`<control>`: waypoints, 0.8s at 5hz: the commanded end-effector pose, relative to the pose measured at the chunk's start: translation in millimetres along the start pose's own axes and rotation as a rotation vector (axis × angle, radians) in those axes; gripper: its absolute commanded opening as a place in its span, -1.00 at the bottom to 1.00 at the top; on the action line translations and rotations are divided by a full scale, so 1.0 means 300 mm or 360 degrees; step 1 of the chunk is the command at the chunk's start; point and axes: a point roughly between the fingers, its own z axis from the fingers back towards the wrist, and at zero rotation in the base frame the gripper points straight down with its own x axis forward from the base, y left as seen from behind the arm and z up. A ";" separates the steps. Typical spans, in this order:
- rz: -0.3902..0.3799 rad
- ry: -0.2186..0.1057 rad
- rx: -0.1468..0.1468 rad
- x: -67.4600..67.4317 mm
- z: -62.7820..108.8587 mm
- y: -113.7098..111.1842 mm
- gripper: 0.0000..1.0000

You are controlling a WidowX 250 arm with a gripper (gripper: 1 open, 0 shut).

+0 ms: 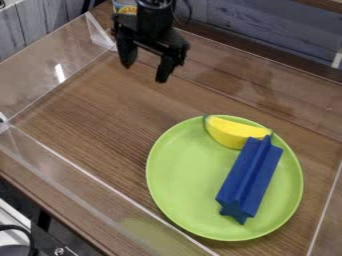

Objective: Put the blue object in the green plate

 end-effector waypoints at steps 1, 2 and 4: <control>0.0008 -0.0141 -0.0012 0.011 0.073 -0.010 1.00; 0.0045 -0.0145 -0.0014 0.040 0.042 -0.024 1.00; 0.0013 -0.0180 -0.0035 0.106 0.012 -0.045 1.00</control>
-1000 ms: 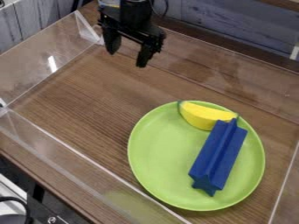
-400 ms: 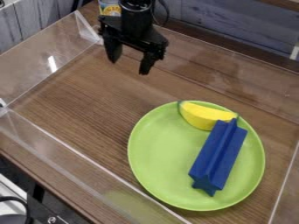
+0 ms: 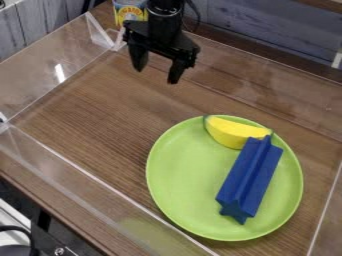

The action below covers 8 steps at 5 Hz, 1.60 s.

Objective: Put the blue object in the green plate

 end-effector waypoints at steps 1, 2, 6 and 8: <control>-0.0067 -0.0106 -0.0024 0.058 0.043 -0.010 1.00; -0.0042 -0.0090 -0.0017 0.053 0.067 -0.015 1.00; -0.0151 -0.0098 -0.0041 0.041 0.113 -0.013 1.00; -0.0157 -0.0068 -0.0060 0.052 0.118 -0.006 -1.00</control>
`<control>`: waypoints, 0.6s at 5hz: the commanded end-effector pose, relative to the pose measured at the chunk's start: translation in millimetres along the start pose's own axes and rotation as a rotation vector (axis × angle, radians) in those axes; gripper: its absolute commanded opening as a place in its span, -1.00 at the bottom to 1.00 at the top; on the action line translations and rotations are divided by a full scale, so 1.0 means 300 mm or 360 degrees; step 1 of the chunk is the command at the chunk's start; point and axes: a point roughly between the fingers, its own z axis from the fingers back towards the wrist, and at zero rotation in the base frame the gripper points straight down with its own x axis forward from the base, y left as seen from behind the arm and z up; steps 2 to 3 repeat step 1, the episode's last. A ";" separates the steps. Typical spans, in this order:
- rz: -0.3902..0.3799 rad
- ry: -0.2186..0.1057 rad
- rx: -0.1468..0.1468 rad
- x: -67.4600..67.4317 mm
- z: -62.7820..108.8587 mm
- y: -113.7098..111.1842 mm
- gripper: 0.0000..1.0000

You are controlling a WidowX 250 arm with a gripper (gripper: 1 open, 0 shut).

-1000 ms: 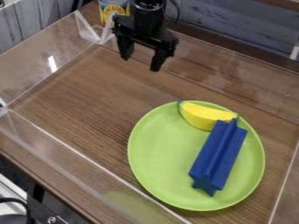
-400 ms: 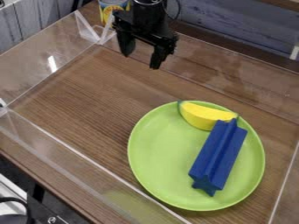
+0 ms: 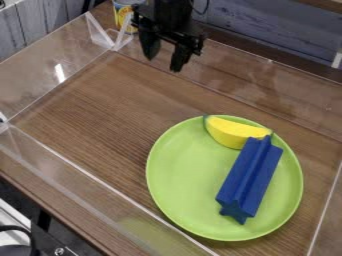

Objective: Put the blue object in the green plate

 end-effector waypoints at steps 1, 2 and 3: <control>0.0057 -0.0045 0.0031 0.023 0.045 0.036 1.00; 0.0057 -0.0045 0.0031 0.023 0.045 0.036 1.00; 0.0057 -0.0045 0.0031 0.023 0.045 0.036 1.00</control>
